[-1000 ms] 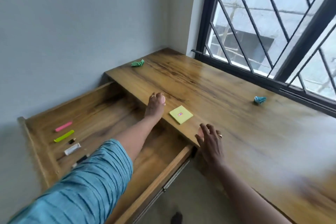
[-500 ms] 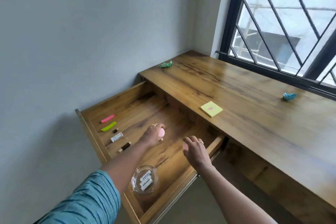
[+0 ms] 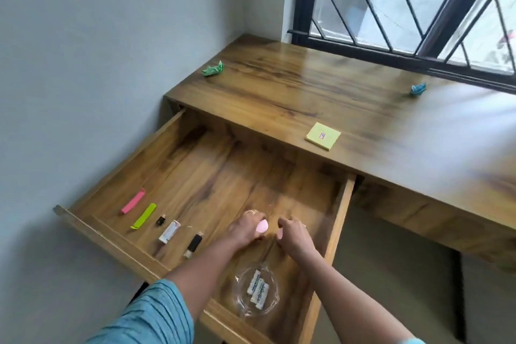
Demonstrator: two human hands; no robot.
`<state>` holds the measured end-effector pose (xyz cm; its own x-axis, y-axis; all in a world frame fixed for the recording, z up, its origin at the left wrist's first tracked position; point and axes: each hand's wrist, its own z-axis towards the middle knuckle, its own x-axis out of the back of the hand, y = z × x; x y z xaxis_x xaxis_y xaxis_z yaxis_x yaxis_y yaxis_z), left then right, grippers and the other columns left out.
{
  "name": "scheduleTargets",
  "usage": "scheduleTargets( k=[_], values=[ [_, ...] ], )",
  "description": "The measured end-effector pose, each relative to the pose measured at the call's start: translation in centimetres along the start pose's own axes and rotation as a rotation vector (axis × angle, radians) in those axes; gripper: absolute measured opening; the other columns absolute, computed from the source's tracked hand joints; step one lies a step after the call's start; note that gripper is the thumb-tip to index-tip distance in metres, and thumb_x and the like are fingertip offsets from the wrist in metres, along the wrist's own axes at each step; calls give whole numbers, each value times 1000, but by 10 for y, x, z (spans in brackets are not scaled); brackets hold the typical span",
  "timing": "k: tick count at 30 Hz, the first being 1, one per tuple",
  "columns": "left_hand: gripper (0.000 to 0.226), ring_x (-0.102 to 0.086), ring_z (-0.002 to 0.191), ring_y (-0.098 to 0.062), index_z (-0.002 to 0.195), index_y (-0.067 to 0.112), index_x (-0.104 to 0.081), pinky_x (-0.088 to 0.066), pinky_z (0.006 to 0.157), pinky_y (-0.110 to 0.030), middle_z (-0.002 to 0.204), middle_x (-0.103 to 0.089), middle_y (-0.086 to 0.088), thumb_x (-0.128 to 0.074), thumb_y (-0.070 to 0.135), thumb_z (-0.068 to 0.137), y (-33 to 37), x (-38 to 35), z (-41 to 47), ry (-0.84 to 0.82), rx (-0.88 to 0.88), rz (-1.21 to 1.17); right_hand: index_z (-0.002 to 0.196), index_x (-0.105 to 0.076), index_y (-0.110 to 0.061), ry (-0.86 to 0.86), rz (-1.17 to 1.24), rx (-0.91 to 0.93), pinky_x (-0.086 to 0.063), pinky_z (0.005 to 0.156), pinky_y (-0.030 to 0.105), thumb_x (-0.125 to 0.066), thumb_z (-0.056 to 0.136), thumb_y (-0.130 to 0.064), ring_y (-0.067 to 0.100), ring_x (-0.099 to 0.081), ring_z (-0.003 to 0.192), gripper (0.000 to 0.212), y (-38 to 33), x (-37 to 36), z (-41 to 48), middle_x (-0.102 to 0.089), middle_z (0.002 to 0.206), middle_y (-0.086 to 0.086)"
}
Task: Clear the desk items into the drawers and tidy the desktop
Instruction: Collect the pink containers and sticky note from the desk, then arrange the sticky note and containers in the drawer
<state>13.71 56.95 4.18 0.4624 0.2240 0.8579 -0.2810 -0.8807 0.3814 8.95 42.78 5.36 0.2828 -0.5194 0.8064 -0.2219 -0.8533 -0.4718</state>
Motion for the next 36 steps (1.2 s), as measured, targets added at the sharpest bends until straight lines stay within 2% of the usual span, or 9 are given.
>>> scheduleTargets(
  k=[6, 14, 18, 21, 23, 26, 30, 33, 36],
  values=[
    [52, -48, 122, -19, 130, 14, -48, -40, 96, -27, 131, -52, -5, -68, 29, 85, -16, 4, -7, -63, -126, 44, 123, -58, -15, 22, -21, -142, -50, 93, 39, -47, 91, -12, 30, -57, 109, 34, -1, -7, -15, -58, 119, 11],
    [56, -51, 118, -18, 132, 16, -46, -43, 96, -28, 131, -52, -4, -69, 31, 83, -22, 1, -24, -115, -133, 45, 121, -58, -17, -3, -106, -175, -54, 86, 42, -40, 93, -11, 29, -59, 104, 34, 3, -14, -19, -56, 115, 10],
    [62, -49, 121, -20, 136, 16, -43, -41, 96, -28, 135, -49, -5, -69, 31, 83, -16, 4, -29, -100, -89, 43, 118, -55, -18, -47, -113, -192, -55, 85, 44, -47, 90, -14, 30, -58, 104, 30, 2, -9, -18, -54, 116, 10],
    [62, -50, 120, -20, 137, 15, -42, -41, 95, -26, 136, -48, -5, -69, 29, 83, -13, 6, -27, -96, -63, 47, 120, -53, -16, -38, -57, -209, -55, 85, 39, -64, 83, -14, 29, -58, 105, 39, 1, 3, -13, -53, 118, 9],
    [62, -49, 120, -21, 137, 15, -42, -41, 96, -26, 136, -46, -6, -69, 27, 83, -10, 9, -26, -99, -54, 51, 121, -55, -15, 22, 7, -198, -54, 83, 33, -72, 79, -15, 26, -59, 102, 45, 0, 15, -6, -55, 117, 8],
    [68, -46, 124, -22, 139, 14, -39, -40, 99, -28, 139, -43, -7, -71, 28, 82, -6, 12, -24, -108, -48, 65, 107, -62, -11, 225, 141, -166, -53, 79, 27, -68, 85, -18, 21, -62, 92, 24, -3, 37, 2, -59, 107, 5],
    [72, -42, 131, -20, 143, 13, -33, -35, 106, -26, 145, -39, -6, -68, 36, 83, -5, 23, -15, -72, -105, 106, 94, -61, -6, 472, 80, -76, -56, 74, 30, -57, 92, -13, 22, -62, 84, 8, -7, 77, 16, -59, 98, 9],
    [64, -40, 132, -19, 142, 10, -35, -30, 106, -21, 145, -40, -7, -56, 41, 90, 11, 54, 2, 55, -183, 75, 101, -60, -2, 536, 47, -20, -53, 79, 33, -56, 93, -15, 27, -58, 97, 16, -9, 109, 31, -56, 110, 12],
    [48, -45, 129, -21, 137, 9, -43, -36, 103, -24, 139, -47, -8, -48, 33, 97, 42, 88, 36, 247, -193, -43, 118, -56, -3, 519, 7, -5, -49, 93, 40, -59, 91, -16, 33, -51, 117, 30, -10, 127, 53, -48, 129, 15]
  ],
)
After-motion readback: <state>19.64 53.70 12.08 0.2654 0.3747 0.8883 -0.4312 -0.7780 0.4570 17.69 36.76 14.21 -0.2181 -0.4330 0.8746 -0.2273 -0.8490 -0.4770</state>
